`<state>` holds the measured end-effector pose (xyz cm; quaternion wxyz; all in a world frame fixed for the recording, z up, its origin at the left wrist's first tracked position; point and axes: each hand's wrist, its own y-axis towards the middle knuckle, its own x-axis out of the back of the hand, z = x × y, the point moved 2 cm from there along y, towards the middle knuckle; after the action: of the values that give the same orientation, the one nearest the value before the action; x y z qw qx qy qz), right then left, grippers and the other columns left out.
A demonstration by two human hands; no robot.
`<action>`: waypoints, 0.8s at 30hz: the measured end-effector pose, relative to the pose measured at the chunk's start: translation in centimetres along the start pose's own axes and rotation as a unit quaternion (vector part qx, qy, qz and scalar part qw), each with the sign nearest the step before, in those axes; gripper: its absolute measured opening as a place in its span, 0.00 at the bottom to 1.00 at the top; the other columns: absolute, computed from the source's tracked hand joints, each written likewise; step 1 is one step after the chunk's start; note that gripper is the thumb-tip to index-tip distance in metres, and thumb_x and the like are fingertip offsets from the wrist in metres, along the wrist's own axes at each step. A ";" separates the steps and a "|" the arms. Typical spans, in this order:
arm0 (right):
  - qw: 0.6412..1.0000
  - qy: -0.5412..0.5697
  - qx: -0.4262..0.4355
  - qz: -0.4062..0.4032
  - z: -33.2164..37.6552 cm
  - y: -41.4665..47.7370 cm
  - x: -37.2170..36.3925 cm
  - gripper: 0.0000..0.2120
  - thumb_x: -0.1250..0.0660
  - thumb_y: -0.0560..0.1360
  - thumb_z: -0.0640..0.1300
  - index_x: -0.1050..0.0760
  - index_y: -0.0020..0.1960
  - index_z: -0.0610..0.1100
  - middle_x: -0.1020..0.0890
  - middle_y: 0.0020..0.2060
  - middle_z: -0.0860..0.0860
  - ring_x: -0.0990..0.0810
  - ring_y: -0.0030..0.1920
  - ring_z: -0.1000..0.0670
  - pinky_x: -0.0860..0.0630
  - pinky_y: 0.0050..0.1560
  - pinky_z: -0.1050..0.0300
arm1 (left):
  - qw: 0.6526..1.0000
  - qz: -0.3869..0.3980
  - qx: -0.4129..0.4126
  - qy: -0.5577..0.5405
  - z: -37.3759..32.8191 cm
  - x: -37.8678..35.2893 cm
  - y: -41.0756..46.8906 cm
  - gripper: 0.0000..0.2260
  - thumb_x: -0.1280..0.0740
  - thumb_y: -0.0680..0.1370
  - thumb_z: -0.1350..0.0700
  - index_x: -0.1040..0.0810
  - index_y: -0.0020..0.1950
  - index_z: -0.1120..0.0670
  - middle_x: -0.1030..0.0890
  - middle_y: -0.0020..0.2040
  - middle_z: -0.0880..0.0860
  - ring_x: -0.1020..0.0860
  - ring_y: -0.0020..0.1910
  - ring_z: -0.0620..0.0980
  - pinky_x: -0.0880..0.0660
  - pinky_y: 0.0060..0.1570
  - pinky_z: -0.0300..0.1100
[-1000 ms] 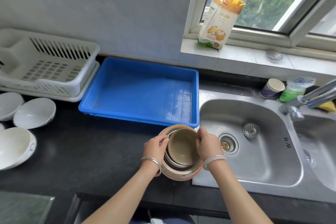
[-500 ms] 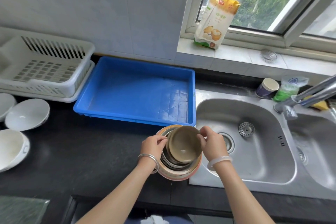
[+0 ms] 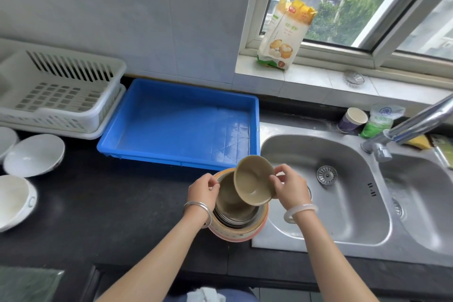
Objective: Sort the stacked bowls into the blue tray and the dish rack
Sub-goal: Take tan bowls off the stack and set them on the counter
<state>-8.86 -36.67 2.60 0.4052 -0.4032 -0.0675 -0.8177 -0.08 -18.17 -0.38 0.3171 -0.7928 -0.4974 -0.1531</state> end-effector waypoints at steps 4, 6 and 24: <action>0.998 0.055 0.005 -0.004 1.6 0.0 0.1 0.02 0.34 0.74 0.40 0.26 0.43 0.45 0.17 0.38 0.45 0.18 0.33 0.46 0.18 0.34 0.53 | 1.000 -0.019 0.005 -0.019 0.0 1.6 0.1 0.05 0.37 0.77 0.58 0.27 0.41 0.52 0.25 0.37 0.46 0.26 0.37 0.42 0.33 0.32 0.31; 0.996 0.086 0.012 -0.006 2.8 0.1 0.1 0.03 0.34 0.73 0.39 0.26 0.43 0.47 0.17 0.35 0.48 0.17 0.33 0.46 0.17 0.36 0.49 | 0.998 -0.028 0.019 -0.046 0.1 2.8 0.2 0.05 0.36 0.76 0.58 0.26 0.41 0.53 0.24 0.38 0.47 0.23 0.40 0.47 0.25 0.38 0.37; 0.978 0.042 0.062 0.195 15.4 0.3 -18.7 0.03 0.37 0.74 0.39 0.27 0.46 0.45 0.21 0.42 0.44 0.19 0.44 0.39 0.19 0.46 0.43 | 0.902 -0.280 0.227 -0.238 17.4 17.5 -2.3 0.06 0.35 0.74 0.63 0.25 0.37 0.57 0.22 0.36 0.56 0.21 0.33 0.49 0.19 0.43 0.48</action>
<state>7.14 -18.77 -0.60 0.5836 -0.3481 -0.0209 -0.7333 4.61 6.04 -2.86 0.3044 -0.5403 -0.7809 0.0746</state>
